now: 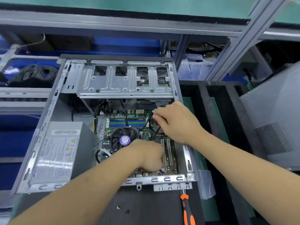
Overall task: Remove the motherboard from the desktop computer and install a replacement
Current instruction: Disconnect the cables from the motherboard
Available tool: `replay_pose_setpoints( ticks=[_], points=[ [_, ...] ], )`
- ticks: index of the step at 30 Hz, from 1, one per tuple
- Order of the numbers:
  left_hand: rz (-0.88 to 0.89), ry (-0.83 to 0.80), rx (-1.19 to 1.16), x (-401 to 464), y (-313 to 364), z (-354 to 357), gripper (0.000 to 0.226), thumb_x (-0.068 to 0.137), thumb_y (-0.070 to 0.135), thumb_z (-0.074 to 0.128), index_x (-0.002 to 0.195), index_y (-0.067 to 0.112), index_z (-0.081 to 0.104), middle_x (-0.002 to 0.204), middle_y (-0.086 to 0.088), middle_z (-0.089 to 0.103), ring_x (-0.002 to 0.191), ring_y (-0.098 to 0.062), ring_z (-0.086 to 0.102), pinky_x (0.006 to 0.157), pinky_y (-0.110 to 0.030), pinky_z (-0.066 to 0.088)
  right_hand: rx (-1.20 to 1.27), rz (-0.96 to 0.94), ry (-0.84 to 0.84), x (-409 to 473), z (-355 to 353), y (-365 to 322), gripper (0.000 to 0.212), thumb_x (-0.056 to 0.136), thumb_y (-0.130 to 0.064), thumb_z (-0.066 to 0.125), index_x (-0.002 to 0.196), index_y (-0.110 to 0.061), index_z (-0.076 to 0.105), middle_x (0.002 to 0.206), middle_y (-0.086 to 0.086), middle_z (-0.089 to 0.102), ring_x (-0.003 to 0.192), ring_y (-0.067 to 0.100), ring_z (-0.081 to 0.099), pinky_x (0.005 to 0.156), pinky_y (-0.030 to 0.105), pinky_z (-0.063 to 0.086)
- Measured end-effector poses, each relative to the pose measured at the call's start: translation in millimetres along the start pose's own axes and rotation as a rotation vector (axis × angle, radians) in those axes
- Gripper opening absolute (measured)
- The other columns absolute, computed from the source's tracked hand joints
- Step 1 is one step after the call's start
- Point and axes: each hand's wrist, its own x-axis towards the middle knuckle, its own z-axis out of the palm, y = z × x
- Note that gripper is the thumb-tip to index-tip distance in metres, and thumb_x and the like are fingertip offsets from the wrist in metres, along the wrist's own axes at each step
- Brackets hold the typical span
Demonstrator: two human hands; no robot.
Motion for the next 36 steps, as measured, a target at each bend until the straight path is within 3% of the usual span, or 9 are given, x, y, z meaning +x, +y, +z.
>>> replay_pose_setpoints(
  ticks=[5,8,14,17,21,26,29,32,36],
  points=[
    [-0.122,0.371,0.145,8.6,-9.2,-12.9,0.031,0.092,0.024,0.057,0.072,0.017,0.034,0.073,0.001,0.047,0.07,-0.026,0.045,0.063,-0.036,0.037,0.117,0.119,0.301,-5.1,2.7,3.4,0.015,0.098,-0.014,0.056,0.093,-0.012,0.07,0.088,0.0,0.063,0.09,0.022,0.052,0.087,0.039,0.036],
    [-0.08,0.463,0.127,19.8,-12.4,-15.0,0.005,0.093,0.022,0.057,0.091,0.017,0.057,0.098,-0.007,0.064,0.091,-0.029,0.057,0.069,-0.036,0.038,0.06,0.25,0.427,-9.8,4.9,3.4,0.013,0.096,-0.009,0.056,0.1,-0.011,0.069,0.098,0.006,0.057,0.097,0.025,0.047,0.083,0.036,0.031],
    [-0.347,0.405,0.191,41.6,-12.3,-6.1,0.032,0.089,0.011,0.062,0.12,0.019,0.064,0.127,-0.011,0.056,0.121,-0.035,0.049,0.094,-0.044,0.039,0.012,0.405,0.388,-9.6,5.2,4.8,0.022,0.095,-0.009,0.051,0.111,-0.008,0.065,0.101,0.01,0.051,0.092,0.029,0.048,0.08,0.049,0.043],
    [-0.215,0.409,0.26,49.6,-7.8,-6.3,0.012,0.088,0.009,0.062,0.091,0.021,0.061,0.113,-0.007,0.066,0.109,-0.031,0.06,0.089,-0.04,0.038,0.012,0.402,0.377,-8.7,5.0,4.5,0.021,0.095,-0.009,0.05,0.108,-0.008,0.066,0.1,0.009,0.051,0.091,0.029,0.049,0.079,0.048,0.043],
    [-0.086,0.419,0.069,60.5,-2.8,-2.7,0.029,0.096,0.032,0.056,0.119,0.015,0.062,0.126,-0.01,0.057,0.116,-0.033,0.054,0.094,-0.043,0.04,0.024,0.413,0.372,-7.9,4.6,3.7,0.019,0.093,-0.007,0.051,0.104,-0.008,0.067,0.099,0.01,0.05,0.091,0.029,0.048,0.079,0.049,0.043],
    [-0.163,0.409,-0.395,64.3,3.0,-9.8,0.012,0.093,0.017,0.048,0.081,0.016,0.049,0.081,-0.007,0.055,0.082,-0.036,0.062,0.066,-0.035,0.043,0.018,0.425,0.36,-7.0,5.8,4.3,0.018,0.094,-0.009,0.051,0.102,-0.009,0.067,0.1,0.009,0.05,0.092,0.029,0.049,0.08,0.049,0.044],
    [-0.111,0.476,-0.291,54.6,-7.7,-14.9,0.023,0.096,0.03,0.043,0.075,0.02,0.046,0.069,0.001,0.047,0.068,-0.028,0.052,0.068,-0.036,0.039,0.017,0.424,0.366,-6.7,6.4,5.3,0.019,0.094,-0.01,0.05,0.102,-0.009,0.067,0.1,0.008,0.05,0.091,0.028,0.049,0.078,0.048,0.045],
    [-0.125,0.427,-0.098,49.1,-20.9,-16.8,0.041,0.099,0.044,0.042,0.067,0.019,0.045,0.065,0.002,0.047,0.061,-0.021,0.045,0.076,-0.039,0.037,0.02,0.414,0.376,-7.1,6.6,5.5,0.019,0.094,-0.01,0.05,0.101,-0.009,0.067,0.098,0.008,0.049,0.09,0.028,0.048,0.077,0.048,0.045],
    [-0.179,0.275,-0.411,59.5,-10.7,-9.3,0.025,0.088,0.04,0.057,0.082,0.016,0.057,0.079,-0.003,0.059,0.08,-0.031,0.062,0.073,-0.036,0.052,0.017,0.422,0.378,-7.2,6.6,4.9,0.018,0.092,-0.01,0.051,0.1,-0.008,0.068,0.098,0.008,0.049,0.09,0.029,0.049,0.077,0.049,0.046]
  ],
)
